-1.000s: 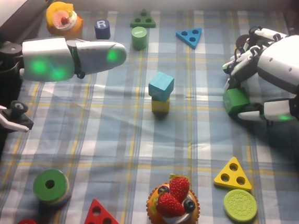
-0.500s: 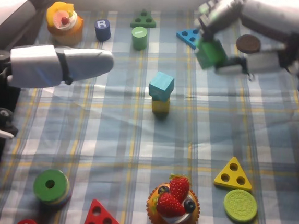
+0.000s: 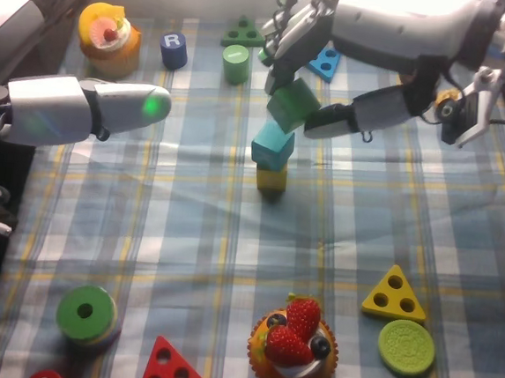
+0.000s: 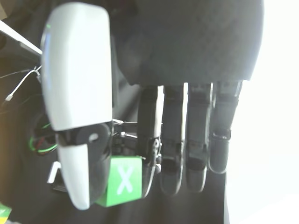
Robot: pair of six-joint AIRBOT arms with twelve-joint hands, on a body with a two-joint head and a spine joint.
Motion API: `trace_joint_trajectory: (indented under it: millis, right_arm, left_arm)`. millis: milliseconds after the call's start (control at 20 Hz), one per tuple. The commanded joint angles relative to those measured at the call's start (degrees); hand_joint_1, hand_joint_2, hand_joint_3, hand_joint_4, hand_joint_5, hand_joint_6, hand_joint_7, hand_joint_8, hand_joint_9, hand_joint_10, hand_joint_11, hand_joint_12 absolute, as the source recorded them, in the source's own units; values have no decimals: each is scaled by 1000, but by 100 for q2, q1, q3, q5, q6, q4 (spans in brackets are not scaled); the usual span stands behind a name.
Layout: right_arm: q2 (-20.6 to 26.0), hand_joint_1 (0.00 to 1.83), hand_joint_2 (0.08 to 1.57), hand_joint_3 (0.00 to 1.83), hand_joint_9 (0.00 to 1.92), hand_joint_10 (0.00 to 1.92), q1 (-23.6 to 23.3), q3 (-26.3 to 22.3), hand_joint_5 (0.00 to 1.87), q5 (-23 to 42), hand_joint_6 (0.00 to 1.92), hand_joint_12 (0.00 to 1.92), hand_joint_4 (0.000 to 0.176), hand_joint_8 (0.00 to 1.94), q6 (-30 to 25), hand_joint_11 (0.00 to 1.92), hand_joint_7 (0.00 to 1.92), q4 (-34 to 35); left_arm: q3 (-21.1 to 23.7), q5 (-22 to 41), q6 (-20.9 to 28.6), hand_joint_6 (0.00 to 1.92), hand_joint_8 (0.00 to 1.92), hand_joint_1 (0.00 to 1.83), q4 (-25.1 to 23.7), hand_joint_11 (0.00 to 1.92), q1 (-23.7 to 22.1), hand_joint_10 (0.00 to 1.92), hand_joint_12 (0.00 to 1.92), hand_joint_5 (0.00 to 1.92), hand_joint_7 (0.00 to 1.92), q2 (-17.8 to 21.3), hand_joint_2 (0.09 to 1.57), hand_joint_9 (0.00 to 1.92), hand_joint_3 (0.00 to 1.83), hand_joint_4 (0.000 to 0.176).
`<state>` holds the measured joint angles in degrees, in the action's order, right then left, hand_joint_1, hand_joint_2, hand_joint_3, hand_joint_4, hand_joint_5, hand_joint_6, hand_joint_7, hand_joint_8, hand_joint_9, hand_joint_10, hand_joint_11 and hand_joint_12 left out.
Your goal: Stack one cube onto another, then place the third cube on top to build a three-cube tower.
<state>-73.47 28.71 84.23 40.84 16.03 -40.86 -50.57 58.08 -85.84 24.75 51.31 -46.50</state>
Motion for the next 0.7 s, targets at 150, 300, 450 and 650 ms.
trace_joint_trajectory:
  millis: [150,300,450,650]
  right_arm:
    - [-125,1192,1037,0,609,7,-84,13,1160,450,666,1008,0,3,-73,0,852,102]
    - [-179,1191,1033,0,622,8,-84,56,1175,398,638,1113,0,2,-91,0,848,65]
    - [-192,1190,1036,1,675,27,-84,78,1165,304,654,1313,0,9,-92,0,872,26]
    - [-204,1190,1041,1,656,17,-83,98,1149,251,682,1294,0,2,-92,0,869,22]
  left_arm:
    - [-83,602,44,3,1,803,-47,0,-55,1,395,33,42,-24,892,68,6,176]
    - [-101,589,44,0,0,816,-45,0,-79,0,389,27,36,-37,901,61,7,176]
    - [-106,587,44,6,4,801,-51,0,-101,3,396,47,47,-52,900,71,4,176]
    - [-107,589,44,0,2,774,-59,0,-114,4,350,28,41,-58,908,63,3,176]
